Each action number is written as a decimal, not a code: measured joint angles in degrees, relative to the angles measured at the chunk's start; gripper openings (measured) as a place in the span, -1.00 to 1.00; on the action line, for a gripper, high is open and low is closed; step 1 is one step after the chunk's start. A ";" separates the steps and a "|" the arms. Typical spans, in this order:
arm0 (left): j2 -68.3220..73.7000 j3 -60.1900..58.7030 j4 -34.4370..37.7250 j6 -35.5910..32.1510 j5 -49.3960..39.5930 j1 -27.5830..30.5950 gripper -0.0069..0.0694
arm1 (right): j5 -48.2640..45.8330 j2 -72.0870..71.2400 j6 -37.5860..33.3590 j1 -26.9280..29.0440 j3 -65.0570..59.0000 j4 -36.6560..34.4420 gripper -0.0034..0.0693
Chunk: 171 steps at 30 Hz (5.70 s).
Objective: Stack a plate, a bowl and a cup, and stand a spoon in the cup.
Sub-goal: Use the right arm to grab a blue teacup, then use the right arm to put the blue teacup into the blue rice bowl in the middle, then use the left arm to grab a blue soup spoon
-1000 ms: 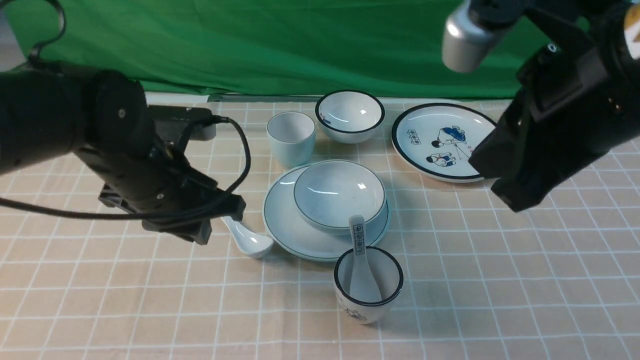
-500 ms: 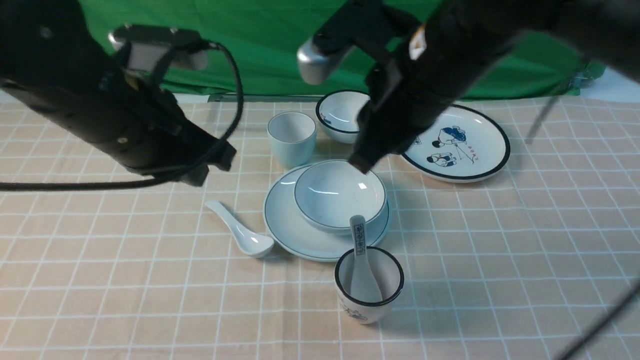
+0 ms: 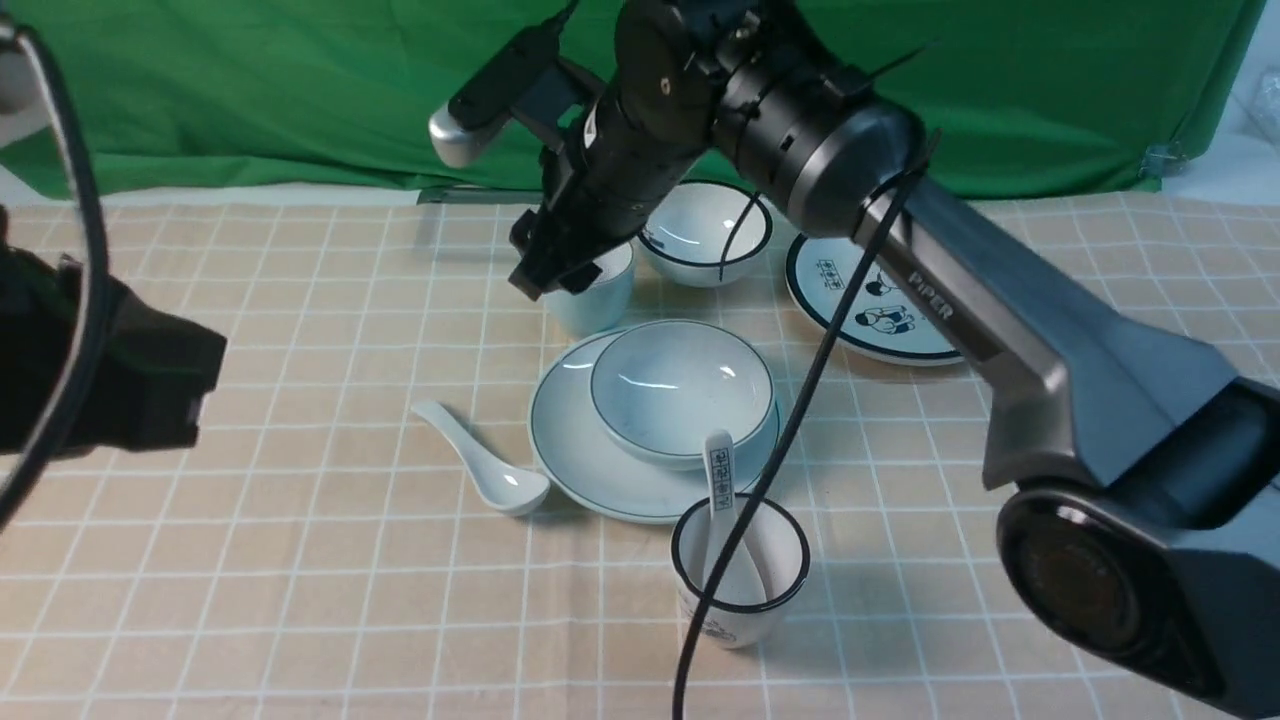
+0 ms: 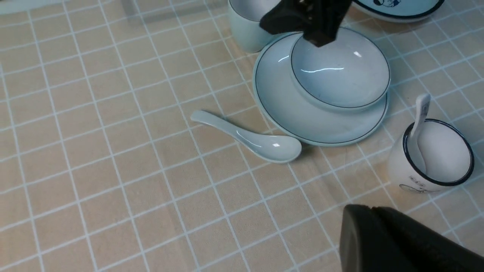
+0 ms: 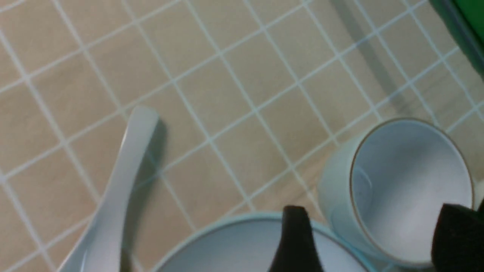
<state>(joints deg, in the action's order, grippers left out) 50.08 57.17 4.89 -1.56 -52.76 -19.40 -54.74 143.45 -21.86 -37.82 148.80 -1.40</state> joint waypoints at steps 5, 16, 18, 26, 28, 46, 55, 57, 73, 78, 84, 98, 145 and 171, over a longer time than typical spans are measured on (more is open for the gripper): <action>0.04 -0.19 0.00 -0.12 0.40 0.00 -0.74 | 3.58 2.47 -0.13 0.00 0.18 0.20 0.45; 0.04 -0.24 0.43 -0.26 0.49 0.00 -0.74 | 3.16 3.13 1.91 0.00 0.20 1.06 0.40; -0.01 -0.24 1.09 -0.79 0.18 0.00 -0.74 | 2.28 3.24 3.30 0.00 0.20 1.40 0.37; -0.01 -0.26 3.33 -2.75 0.10 0.00 -0.74 | 1.46 4.76 4.33 0.46 0.39 1.40 0.34; -0.01 -0.26 3.41 -2.77 0.10 0.00 -0.74 | 1.87 4.83 4.33 0.46 0.22 1.40 0.31; -0.01 -0.26 3.45 -2.98 0.00 0.00 -0.74 | 1.69 4.81 4.52 0.46 0.10 1.93 -0.71; -0.01 -0.26 3.47 -3.18 0.17 0.00 -0.74 | -0.36 1.15 4.69 -0.25 0.27 1.75 -0.71; -0.01 -0.26 3.47 -3.23 0.17 0.00 -0.74 | -2.09 0.29 4.69 -0.45 0.27 1.75 -0.71; -0.68 -0.37 3.58 -4.28 -0.51 0.00 -0.74 | -12.12 -18.27 4.40 -4.08 -7.42 3.69 -0.71; -2.17 -0.37 3.64 -4.67 -0.51 0.00 -0.74 | -12.00 -30.97 4.02 -4.02 -28.81 4.09 -0.71; -2.43 -0.37 5.02 -5.47 0.16 0.00 -0.74 | -5.65 -34.46 2.60 -3.49 -43.43 4.09 -0.71; -2.43 -1.50 6.73 -7.63 0.70 0.00 -0.74 | 5.58 -24.70 2.40 -1.50 -43.97 3.65 -0.71; 53.55 18.60 -2.84 19.03 -0.28 0.42 -0.06 | -6.89 -80.06 14.77 -1.47 -82.32 4.56 -0.75; 68.08 25.92 -8.11 29.91 6.03 1.70 0.21 | -6.23 -90.92 9.24 -1.47 -90.14 4.50 -0.66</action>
<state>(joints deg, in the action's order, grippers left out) 118.17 83.09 -3.22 28.35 -46.73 -17.70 -60.96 52.53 -12.62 -39.29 58.66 3.11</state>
